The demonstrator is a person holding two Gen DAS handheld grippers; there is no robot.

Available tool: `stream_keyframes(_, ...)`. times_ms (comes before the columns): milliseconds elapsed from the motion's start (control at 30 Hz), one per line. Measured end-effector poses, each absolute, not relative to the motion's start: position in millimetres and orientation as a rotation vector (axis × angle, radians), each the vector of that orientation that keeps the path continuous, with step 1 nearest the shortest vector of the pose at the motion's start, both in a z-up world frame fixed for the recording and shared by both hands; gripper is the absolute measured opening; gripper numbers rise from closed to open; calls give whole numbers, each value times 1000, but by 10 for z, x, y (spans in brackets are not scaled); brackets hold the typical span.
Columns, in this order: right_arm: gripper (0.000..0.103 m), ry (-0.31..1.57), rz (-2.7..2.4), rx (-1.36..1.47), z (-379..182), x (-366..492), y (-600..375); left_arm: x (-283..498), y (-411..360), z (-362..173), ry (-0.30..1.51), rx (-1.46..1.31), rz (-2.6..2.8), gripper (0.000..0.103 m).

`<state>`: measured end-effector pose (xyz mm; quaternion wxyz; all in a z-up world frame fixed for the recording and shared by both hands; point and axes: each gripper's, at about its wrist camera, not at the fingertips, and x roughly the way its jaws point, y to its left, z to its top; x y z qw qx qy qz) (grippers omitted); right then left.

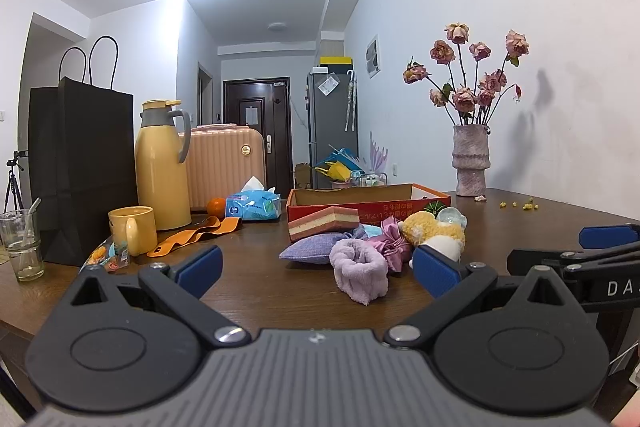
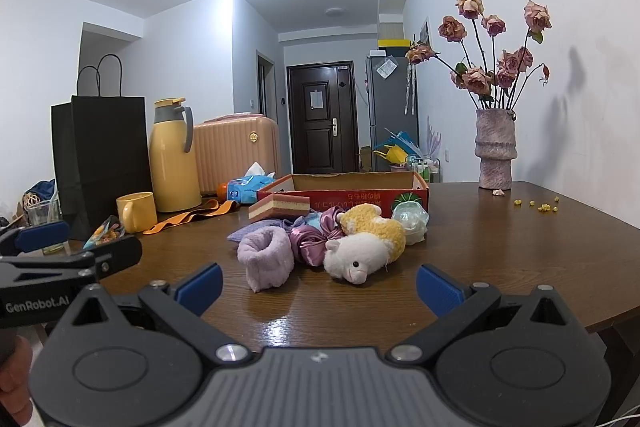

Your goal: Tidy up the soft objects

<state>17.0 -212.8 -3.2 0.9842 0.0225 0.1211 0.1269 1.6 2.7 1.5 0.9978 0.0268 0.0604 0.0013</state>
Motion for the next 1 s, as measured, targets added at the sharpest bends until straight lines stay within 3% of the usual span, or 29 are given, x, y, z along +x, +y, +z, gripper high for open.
stream_keyframes(1000,103,247,253,49,-42,167,-2120,13,34,-5,120,53,5,103)
